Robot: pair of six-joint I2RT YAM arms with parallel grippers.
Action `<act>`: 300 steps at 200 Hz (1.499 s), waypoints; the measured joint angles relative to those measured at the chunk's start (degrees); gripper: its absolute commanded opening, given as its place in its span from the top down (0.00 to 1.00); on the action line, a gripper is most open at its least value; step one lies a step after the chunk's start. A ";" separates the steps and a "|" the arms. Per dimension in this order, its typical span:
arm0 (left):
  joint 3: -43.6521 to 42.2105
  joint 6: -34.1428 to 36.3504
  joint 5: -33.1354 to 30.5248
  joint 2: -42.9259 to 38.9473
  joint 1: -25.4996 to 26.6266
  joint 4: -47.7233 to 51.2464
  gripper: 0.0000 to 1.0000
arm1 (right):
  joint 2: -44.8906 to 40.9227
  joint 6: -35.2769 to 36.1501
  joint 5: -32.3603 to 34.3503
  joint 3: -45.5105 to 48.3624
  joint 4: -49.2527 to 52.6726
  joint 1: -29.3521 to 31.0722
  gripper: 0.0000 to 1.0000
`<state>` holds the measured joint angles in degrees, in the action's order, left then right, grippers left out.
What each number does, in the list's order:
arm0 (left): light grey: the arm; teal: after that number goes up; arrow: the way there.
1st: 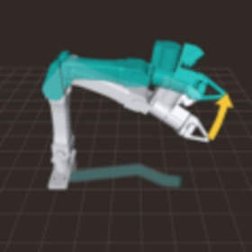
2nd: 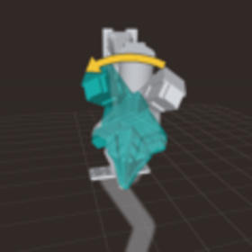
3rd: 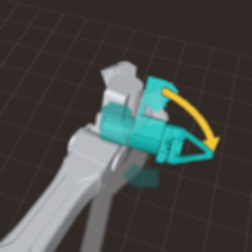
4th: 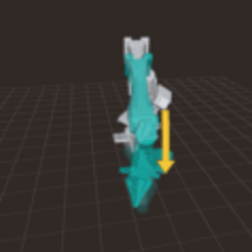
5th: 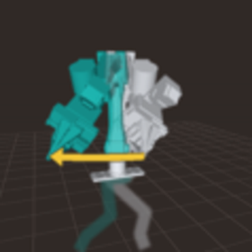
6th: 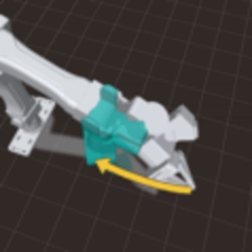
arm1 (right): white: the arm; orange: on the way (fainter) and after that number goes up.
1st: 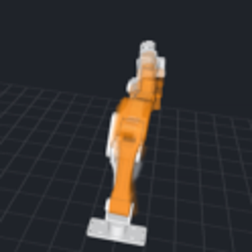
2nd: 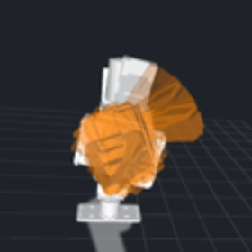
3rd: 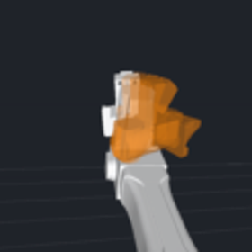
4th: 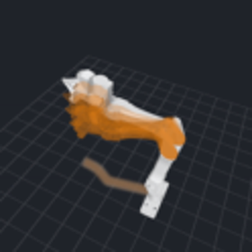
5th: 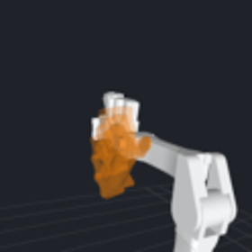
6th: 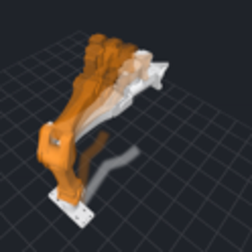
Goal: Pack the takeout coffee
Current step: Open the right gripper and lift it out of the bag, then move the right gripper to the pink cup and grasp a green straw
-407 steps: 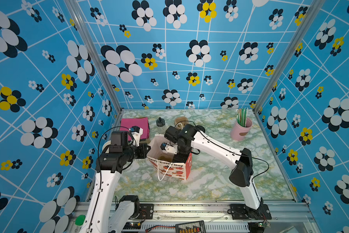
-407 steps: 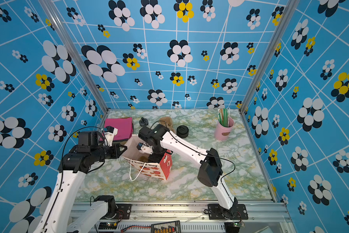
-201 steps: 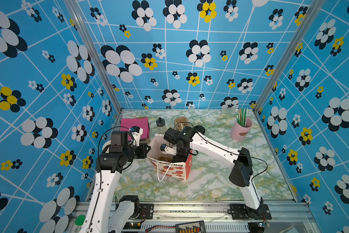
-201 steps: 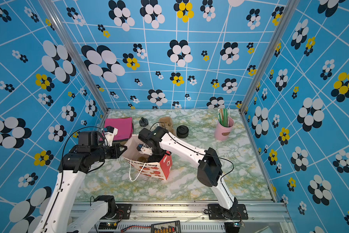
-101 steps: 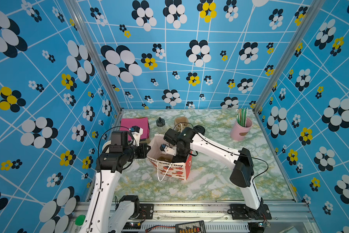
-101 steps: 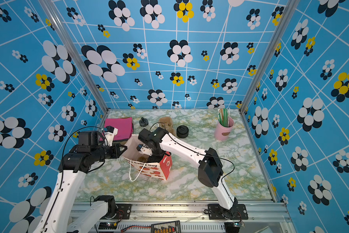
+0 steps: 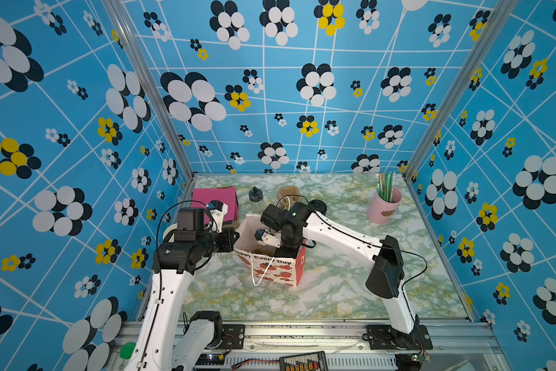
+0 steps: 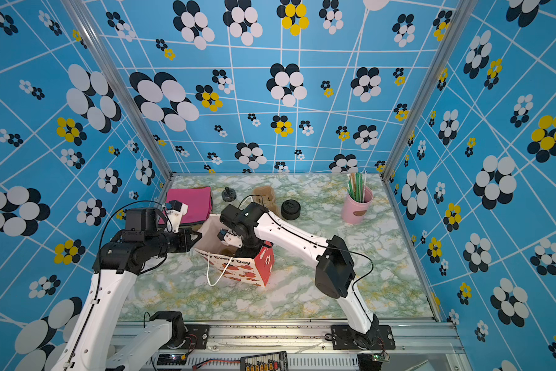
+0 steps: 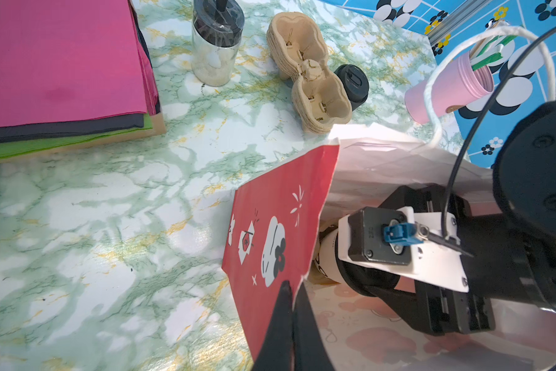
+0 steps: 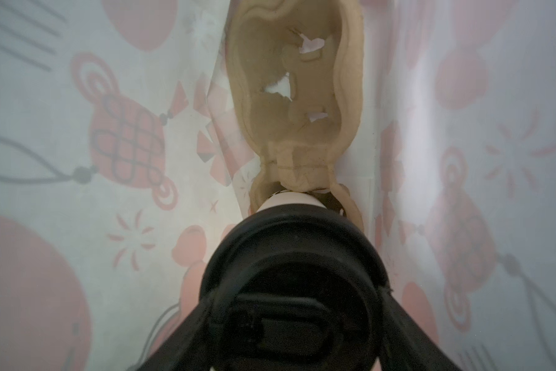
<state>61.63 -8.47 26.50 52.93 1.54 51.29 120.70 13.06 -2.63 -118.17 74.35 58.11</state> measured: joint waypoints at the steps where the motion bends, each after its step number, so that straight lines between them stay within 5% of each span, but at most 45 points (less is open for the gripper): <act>1: 0.07 0.00 -0.09 0.07 0.09 0.02 1.00 | 0.02 -0.02 0.02 -0.11 0.09 0.00 0.19; 44: 2.19 0.42 -3.67 1.46 3.85 1.27 1.00 | 1.44 0.44 2.67 -5.49 2.60 0.09 0.01; 142: 3.82 0.33 -7.58 3.02 7.39 2.51 1.00 | -0.09 1.14 2.47 -12.74 4.39 0.83 0.01; 216: 3.96 -0.11 -8.11 3.02 7.98 2.51 1.00 | -21.79 -0.94 2.54 -6.01 -7.30 0.92 0.01; 250: 4.26 -1.14 -8.07 3.19 8.07 3.04 0.73 | -36.46 -4.90 6.36 6.71 -16.74 -2.62 0.02; 300: 5.33 -2.43 -7.28 3.37 8.28 2.93 0.46 | -41.99 -13.51 17.05 15.10 -22.56 -21.77 0.17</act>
<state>66.96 -10.90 19.22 56.29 9.82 54.22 78.72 -0.45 14.41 -103.07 51.79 36.34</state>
